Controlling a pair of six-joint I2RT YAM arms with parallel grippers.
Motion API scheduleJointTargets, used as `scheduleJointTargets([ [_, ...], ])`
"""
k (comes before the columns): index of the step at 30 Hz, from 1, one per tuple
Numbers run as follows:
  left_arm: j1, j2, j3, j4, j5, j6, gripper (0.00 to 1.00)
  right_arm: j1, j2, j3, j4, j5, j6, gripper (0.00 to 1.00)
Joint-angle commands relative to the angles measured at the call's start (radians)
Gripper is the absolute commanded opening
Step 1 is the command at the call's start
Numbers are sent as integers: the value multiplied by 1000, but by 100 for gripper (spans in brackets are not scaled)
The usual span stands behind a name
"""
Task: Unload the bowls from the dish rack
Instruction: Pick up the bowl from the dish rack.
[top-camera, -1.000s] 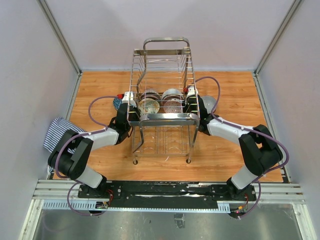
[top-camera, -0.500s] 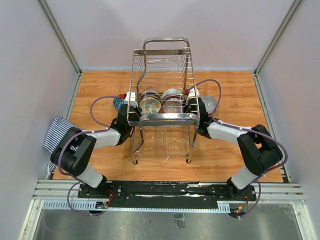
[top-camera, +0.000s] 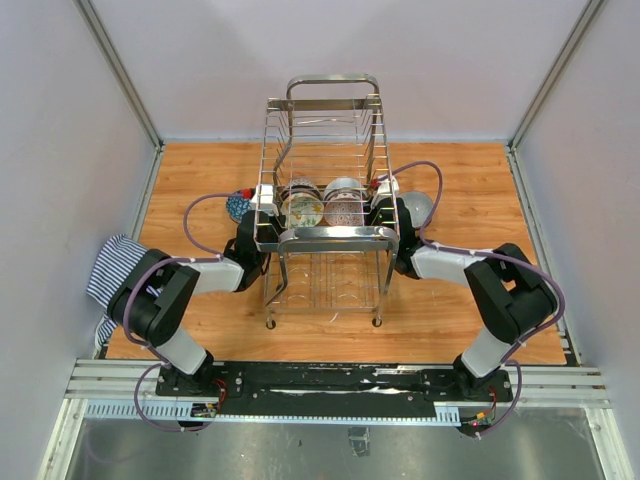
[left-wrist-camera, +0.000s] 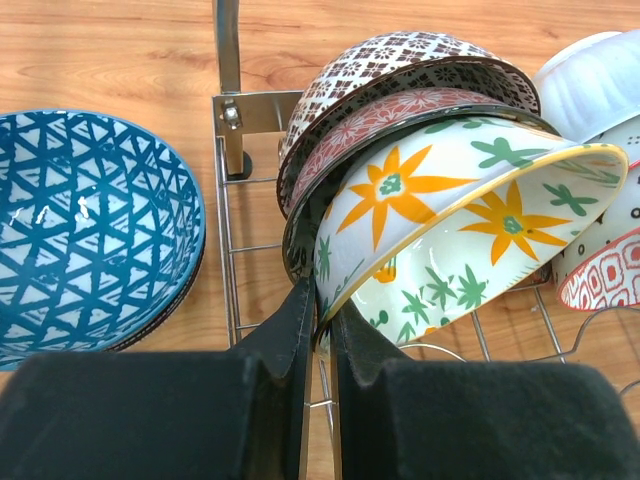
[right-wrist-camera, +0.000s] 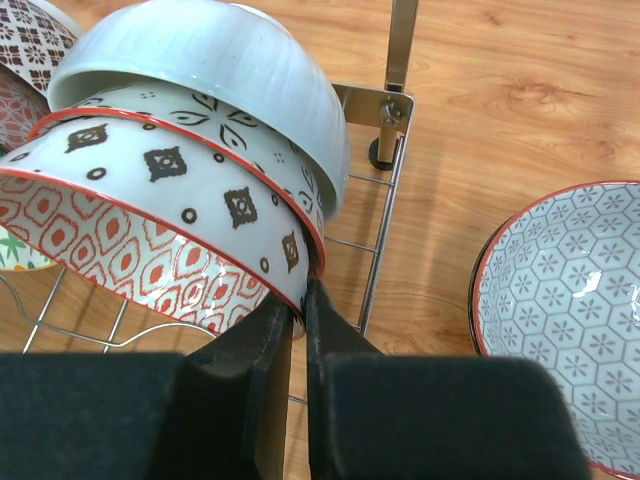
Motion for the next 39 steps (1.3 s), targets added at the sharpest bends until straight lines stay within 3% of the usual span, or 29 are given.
scheduleJointTargets([
  [1,-13,6,-2,167,1,13,0,16,19,-20,185,29,-2,1],
  [6,-16,14,-13,201,-16,29,1,16,45,-52,285,39,-4,1],
  [23,-39,31,-64,385,-50,78,0,15,56,-81,361,31,-7,1],
  [39,-42,20,-75,417,-41,79,0,15,27,-105,397,28,-14,1],
])
